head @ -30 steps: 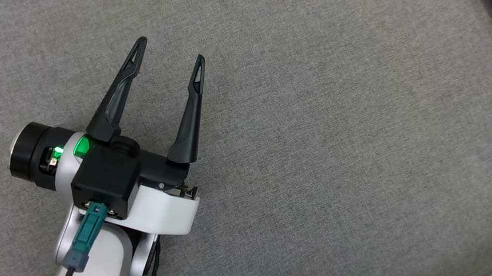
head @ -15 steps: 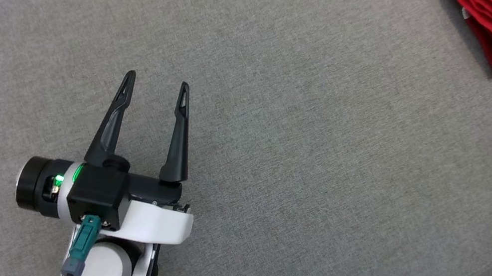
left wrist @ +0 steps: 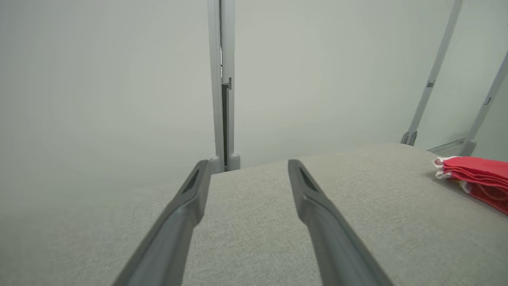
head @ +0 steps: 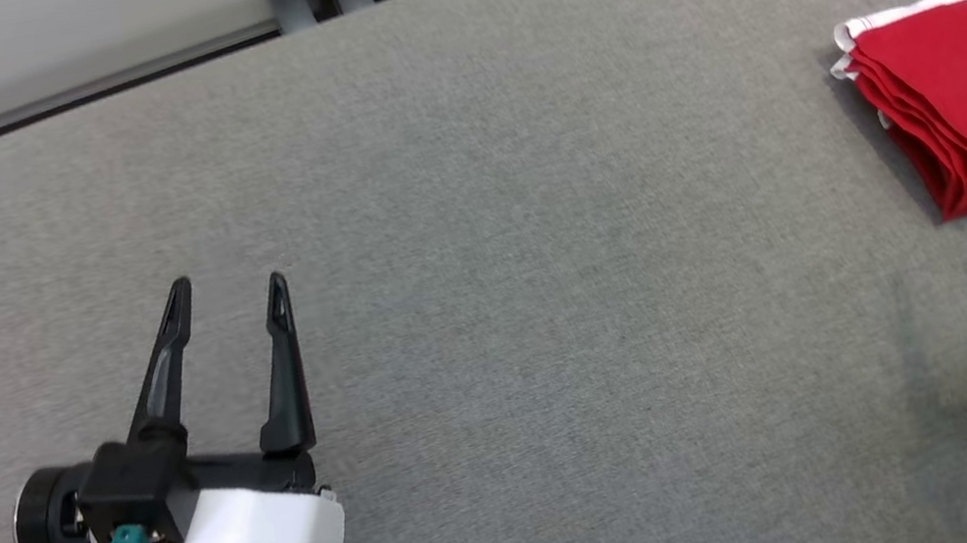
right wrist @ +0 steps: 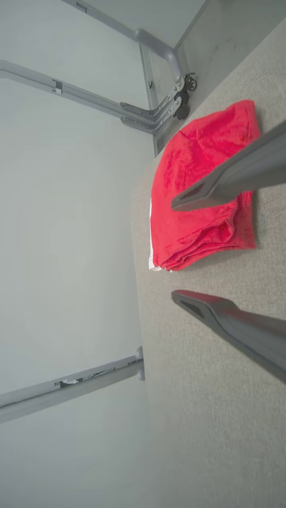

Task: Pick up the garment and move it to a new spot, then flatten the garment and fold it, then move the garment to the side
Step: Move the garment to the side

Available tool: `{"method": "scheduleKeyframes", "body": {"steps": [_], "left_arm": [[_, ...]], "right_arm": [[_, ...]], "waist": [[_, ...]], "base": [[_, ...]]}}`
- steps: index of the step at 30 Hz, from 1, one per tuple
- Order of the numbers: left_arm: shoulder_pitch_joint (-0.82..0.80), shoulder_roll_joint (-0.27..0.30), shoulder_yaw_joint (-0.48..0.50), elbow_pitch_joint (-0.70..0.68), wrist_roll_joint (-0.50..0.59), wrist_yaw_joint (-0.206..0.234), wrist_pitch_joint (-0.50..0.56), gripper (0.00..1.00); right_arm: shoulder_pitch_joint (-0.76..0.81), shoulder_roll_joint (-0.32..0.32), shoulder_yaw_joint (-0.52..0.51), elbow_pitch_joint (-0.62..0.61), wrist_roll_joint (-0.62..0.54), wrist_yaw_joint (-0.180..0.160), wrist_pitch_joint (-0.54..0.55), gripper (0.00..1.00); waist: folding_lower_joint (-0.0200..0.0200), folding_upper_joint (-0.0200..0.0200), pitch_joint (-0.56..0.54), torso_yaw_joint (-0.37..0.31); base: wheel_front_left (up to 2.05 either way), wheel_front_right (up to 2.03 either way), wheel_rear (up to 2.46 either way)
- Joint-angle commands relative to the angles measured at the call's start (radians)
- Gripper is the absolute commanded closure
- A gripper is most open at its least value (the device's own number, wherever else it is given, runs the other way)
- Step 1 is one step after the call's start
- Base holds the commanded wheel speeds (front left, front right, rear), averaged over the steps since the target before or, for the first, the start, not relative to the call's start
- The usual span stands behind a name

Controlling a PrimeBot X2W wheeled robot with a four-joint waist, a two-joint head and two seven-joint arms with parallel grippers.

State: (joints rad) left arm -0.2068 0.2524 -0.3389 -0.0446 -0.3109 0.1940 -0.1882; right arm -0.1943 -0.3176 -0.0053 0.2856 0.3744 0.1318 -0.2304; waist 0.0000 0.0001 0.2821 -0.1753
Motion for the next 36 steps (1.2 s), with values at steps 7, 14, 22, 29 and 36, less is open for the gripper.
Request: {"method": "scheduleKeyframes", "body": {"steps": [7,14,22,29,36], "left_arm": [[0.104,-0.003,0.049,0.017,-0.03,0.053,-0.037,0.0],[0.189,0.01,0.075,0.034,-0.045,0.079,-0.038,0.0],[0.274,0.038,0.057,0.051,-0.06,0.062,-0.013,0.0],[0.322,0.046,0.04,0.089,-0.07,0.049,-0.013,0.0],[0.336,0.058,0.044,0.111,-0.081,0.049,-0.005,0.0]], "right_arm": [[0.107,0.108,-0.012,-0.196,-0.101,-0.002,0.111,0.0],[0.176,0.164,0.001,-0.265,-0.134,-0.002,0.18,0.0],[0.265,0.182,0.011,-0.309,-0.149,-0.002,0.237,0.0],[0.335,0.18,0.007,-0.355,-0.146,-0.002,0.273,0.0],[0.365,0.19,0.003,-0.382,-0.152,-0.002,0.296,0.0]], "waist": [[0.0,-0.0001,-0.137,0.13],[0.0,-0.0001,-0.224,0.184],[0.0,-0.0001,-0.307,0.199],[0.0,-0.0001,-0.354,0.195],[0.0,-0.0001,-0.371,0.189]], "base": [[0.0,0.0,0.0],[0.0,0.0,0.0],[0.0,0.0,0.0],[0.0,0.0,0.0],[0.0,0.0,0.0]]}}
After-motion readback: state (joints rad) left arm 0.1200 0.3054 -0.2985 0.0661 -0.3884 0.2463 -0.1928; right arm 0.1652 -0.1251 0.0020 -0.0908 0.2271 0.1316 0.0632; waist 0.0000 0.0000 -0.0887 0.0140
